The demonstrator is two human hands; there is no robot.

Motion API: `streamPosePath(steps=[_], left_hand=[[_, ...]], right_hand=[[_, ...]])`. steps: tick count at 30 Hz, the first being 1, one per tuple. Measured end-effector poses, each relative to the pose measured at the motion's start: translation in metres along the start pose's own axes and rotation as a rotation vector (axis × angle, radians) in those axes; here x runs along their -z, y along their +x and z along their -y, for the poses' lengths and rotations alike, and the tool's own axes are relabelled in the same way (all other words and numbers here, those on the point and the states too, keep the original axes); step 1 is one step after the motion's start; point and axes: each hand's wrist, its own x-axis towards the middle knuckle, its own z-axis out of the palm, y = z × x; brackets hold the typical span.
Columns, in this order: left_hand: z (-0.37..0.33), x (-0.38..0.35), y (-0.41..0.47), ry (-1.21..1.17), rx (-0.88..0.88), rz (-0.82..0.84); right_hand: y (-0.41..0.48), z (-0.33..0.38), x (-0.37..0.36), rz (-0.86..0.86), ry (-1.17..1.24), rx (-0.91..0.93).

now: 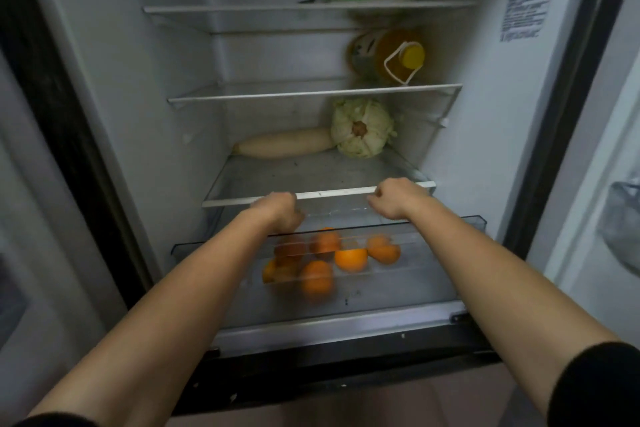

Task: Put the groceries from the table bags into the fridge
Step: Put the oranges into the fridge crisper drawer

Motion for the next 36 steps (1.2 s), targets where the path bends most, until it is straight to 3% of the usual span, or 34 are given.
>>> streamPosePath(steps=[6, 11, 13, 18, 22, 29, 36], left_hand=[[-0.019, 0.005, -0.061, -0.220, -0.037, -0.674], [-0.033, -0.053, -0.107, -0.330, -0.102, -1.028], [-0.032, -0.078, -0.114, -0.279, -0.105, -1.035], [-0.011, -0.113, -0.106, -0.029, -0.116, -0.934], [-0.005, -0.111, -0.089, -0.004, -0.107, -0.929], [-0.003, -0.096, -0.061, 0.096, -0.044, -0.732], [0.005, -0.086, -0.017, 0.098, -0.024, -0.560]], right_hand=[[-0.048, -0.004, -0.009, -0.416, 0.187, 0.063], [-0.094, -0.015, -0.075, -0.810, 0.219, 0.168], [-0.104, -0.023, -0.101, -0.880, 0.183, 0.194], [-0.101, -0.039, -0.137, -0.814, -0.002, 0.236], [-0.085, -0.036, -0.139, -0.808, -0.005, 0.221], [-0.051, -0.030, -0.128, -0.699, -0.028, 0.197], [-0.009, -0.026, -0.120, -0.456, -0.084, 0.169]])
